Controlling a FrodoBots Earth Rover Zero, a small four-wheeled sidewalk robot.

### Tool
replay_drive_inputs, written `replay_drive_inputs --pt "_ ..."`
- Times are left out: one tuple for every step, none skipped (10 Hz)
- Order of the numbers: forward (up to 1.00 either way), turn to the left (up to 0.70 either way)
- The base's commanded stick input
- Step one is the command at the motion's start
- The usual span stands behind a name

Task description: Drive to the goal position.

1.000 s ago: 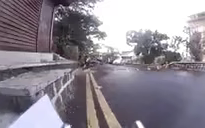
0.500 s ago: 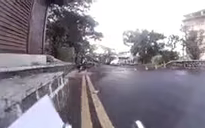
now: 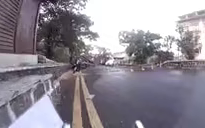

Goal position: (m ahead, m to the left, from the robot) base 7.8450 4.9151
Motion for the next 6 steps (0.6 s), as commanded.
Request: replay_drive_inputs --pt "0.50 0.00" --pt "0.50 0.00" --pt "0.50 0.00" --pt "0.50 0.00" --pt "0.50 0.00" --pt "0.50 0.00"
